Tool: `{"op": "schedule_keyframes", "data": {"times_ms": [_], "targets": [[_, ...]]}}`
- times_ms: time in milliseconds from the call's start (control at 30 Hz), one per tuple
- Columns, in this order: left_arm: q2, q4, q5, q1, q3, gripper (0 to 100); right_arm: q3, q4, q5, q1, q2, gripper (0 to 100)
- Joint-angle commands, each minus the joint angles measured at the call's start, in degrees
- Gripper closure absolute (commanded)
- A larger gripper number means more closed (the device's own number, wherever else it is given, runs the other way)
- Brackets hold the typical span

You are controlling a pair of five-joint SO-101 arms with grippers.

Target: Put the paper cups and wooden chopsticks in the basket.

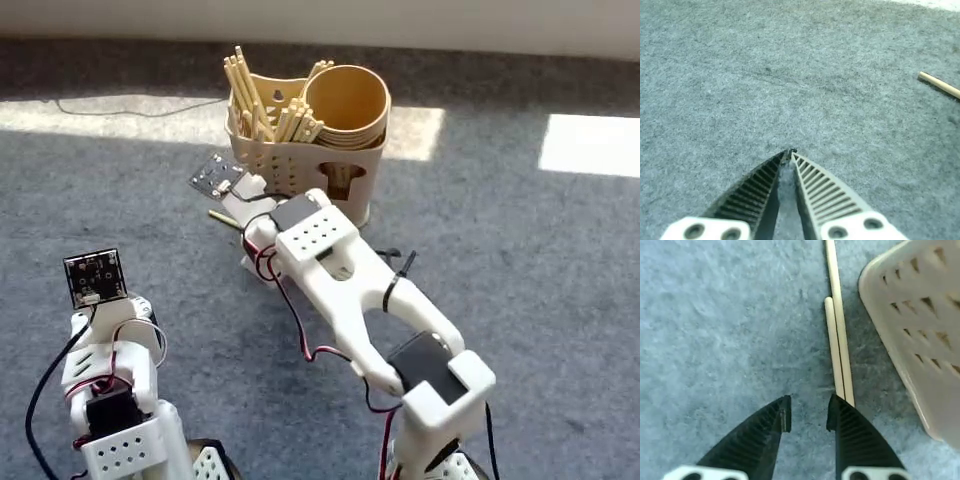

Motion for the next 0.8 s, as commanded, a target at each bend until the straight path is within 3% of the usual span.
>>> {"op": "schedule_keyframes", "data": {"times_ms": [0, 500, 767], "targets": [[-0.4, -1.1, -0.4, -0.5, 1.1, 99, -5.1, -2.3, 3.2, 1.1, 2.5, 87.5], [-0.4, -1.1, -0.4, -0.5, 1.1, 99, -18.2, -2.2, 4.0, 3.5, 19.8, 87.5], [-0.4, -1.1, -0.4, -0.5, 1.1, 99, -18.2, -2.0, 4.0, 4.2, 21.7, 87.8]]}}
